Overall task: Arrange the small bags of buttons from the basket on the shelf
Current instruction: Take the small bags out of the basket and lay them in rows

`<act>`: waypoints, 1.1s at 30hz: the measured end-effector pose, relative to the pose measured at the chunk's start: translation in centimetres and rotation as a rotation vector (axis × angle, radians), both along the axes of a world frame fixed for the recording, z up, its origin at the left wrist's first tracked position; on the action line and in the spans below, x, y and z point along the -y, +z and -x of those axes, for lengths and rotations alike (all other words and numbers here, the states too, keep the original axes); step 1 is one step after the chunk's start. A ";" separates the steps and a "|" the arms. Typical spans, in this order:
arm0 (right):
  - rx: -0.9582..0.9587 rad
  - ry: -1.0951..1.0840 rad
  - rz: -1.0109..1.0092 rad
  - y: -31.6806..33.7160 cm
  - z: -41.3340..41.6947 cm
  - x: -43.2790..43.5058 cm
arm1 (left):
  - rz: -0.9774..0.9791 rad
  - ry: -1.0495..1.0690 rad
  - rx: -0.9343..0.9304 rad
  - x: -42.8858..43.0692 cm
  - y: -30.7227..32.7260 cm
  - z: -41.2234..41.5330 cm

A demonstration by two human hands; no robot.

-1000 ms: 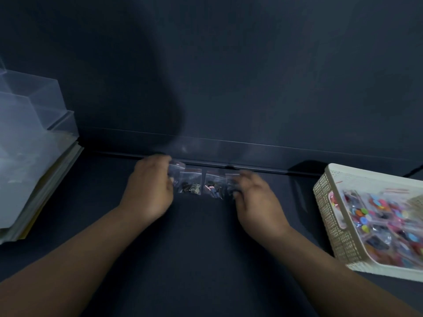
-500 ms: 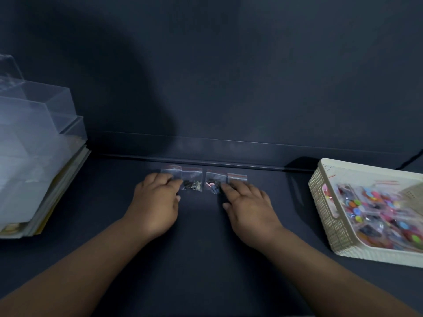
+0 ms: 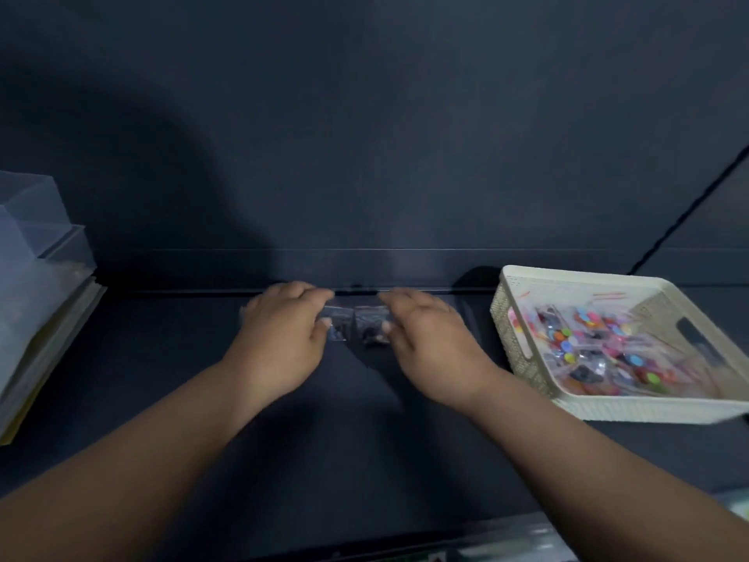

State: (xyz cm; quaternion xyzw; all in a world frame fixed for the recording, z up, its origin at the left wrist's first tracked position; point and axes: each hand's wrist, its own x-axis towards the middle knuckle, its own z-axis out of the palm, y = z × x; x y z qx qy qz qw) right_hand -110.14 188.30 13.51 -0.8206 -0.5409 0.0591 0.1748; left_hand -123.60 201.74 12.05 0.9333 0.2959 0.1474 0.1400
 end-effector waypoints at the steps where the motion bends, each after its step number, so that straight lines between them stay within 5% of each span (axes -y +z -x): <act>1: -0.009 -0.004 -0.040 0.8 -0.6 0.7 | 0.001 -0.021 0.031 0.7 0.8 -1.0; 6: -0.062 -0.098 -0.153 4.4 -4.9 5.1 | 0.054 -0.154 0.171 5.1 4.5 -6.4; 13: -0.192 -0.329 -0.035 6.1 -13.8 13.6 | 0.124 -0.321 0.128 11.9 6.5 -14.1; 27: -0.259 -0.105 0.331 1.8 -22.5 18.8 | 0.164 -0.325 -0.595 20.5 1.8 -23.8; 33: -0.260 0.006 0.395 0.6 -23.1 17.2 | 0.102 -0.290 -0.561 20.8 1.0 -24.4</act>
